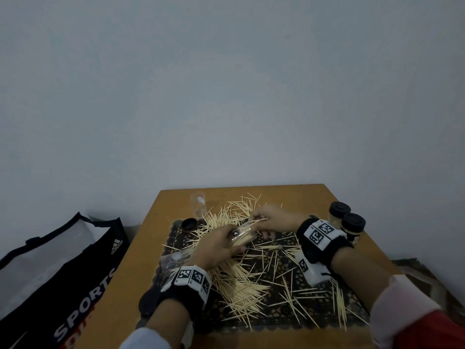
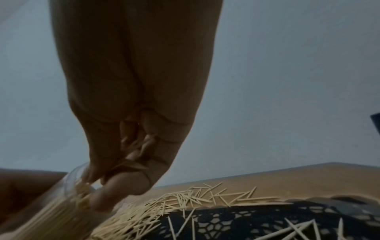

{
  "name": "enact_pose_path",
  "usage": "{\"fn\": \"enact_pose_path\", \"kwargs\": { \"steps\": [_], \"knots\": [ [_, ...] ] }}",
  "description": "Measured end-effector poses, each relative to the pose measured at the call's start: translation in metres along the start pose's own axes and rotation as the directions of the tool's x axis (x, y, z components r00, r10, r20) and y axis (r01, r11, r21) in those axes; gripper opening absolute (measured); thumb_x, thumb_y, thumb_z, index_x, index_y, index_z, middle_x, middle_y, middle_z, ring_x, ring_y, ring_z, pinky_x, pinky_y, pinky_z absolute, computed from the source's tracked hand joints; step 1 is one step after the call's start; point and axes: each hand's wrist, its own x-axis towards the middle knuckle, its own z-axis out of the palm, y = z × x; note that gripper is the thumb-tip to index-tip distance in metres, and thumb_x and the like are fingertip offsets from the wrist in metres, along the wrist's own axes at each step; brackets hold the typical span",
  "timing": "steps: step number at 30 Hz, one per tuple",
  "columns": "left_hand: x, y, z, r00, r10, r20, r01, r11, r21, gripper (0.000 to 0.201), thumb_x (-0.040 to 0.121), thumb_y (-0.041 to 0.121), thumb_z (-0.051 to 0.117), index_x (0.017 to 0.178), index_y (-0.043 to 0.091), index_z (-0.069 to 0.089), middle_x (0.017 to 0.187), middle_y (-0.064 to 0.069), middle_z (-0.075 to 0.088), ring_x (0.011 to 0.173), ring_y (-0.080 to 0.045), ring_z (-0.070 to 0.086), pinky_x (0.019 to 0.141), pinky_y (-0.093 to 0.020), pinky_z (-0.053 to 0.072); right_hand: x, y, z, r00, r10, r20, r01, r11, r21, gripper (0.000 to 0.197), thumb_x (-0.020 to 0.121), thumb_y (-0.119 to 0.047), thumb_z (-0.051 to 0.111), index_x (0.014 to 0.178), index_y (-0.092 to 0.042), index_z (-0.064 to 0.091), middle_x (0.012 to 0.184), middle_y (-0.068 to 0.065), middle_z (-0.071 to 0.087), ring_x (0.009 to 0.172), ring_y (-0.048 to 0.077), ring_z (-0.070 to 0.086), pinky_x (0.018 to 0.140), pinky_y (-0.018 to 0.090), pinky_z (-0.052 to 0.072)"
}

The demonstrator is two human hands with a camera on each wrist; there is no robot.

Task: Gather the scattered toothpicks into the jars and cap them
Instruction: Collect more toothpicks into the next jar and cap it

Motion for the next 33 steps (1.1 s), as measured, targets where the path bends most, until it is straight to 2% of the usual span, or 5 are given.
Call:
{"fn": "enact_pose_path", "kwargs": {
  "steps": [8,16,23,29,33],
  "knots": [
    [0.000,-0.001,0.001,0.998,-0.009,-0.056,0.008,1.000,-0.016,0.059,0.083,0.046,0.072,0.131,0.019,0.053,0.116,0.001,0.064,0.097,-0.014,0.059,0.078,-0.025,0.044,-0.001,-0.006,-0.010,0.997,0.080,-0.009,-0.078,0.986,0.149,0.033,0.080,0.008,0.069,0.111,0.001,0.063,0.091,0.010,0.067,0.050,-0.001,0.058,0.047,0.013,0.045],
    [0.002,-0.004,0.001,0.996,-0.022,-0.087,0.019,0.999,-0.039,0.060,0.082,0.049,0.071,0.131,0.019,0.053,0.117,0.002,0.064,0.099,-0.015,0.059,0.088,-0.035,0.050,0.001,-0.002,-0.011,0.985,0.089,-0.150,-0.045,0.961,0.273,0.018,0.078,0.010,0.069,0.096,0.006,0.067,0.077,0.008,0.069,0.055,0.005,0.064,0.053,0.015,0.051],
    [0.002,-0.005,0.002,0.995,-0.011,-0.101,0.007,0.999,-0.041,0.059,0.082,0.048,0.072,0.130,0.020,0.054,0.115,0.003,0.064,0.097,-0.013,0.059,0.083,-0.030,0.048,0.005,-0.010,-0.011,0.973,0.092,-0.214,-0.022,0.951,0.309,0.013,0.077,0.008,0.073,0.084,-0.003,0.074,0.072,0.007,0.071,0.052,0.006,0.061,0.053,0.015,0.050],
    [0.003,-0.006,0.002,0.994,-0.004,-0.114,-0.001,0.999,-0.046,0.061,0.081,0.050,0.072,0.130,0.019,0.054,0.116,0.002,0.065,0.098,-0.015,0.060,0.086,-0.034,0.050,0.012,-0.013,-0.008,0.965,0.097,-0.243,-0.028,0.962,0.273,0.015,0.073,0.002,0.078,0.077,-0.012,0.073,0.086,0.014,0.074,0.072,0.020,0.067,0.067,0.028,0.056],
    [0.003,-0.005,0.003,0.992,-0.022,-0.124,0.014,0.998,-0.063,0.059,0.082,0.048,0.072,0.130,0.020,0.054,0.115,0.002,0.065,0.096,-0.014,0.059,0.085,-0.032,0.050,0.013,-0.014,-0.004,0.941,0.134,-0.311,-0.032,0.950,0.311,0.018,0.076,0.003,0.075,0.079,-0.014,0.070,0.086,0.005,0.071,0.075,0.015,0.067,0.073,0.029,0.058]
  ]
}}
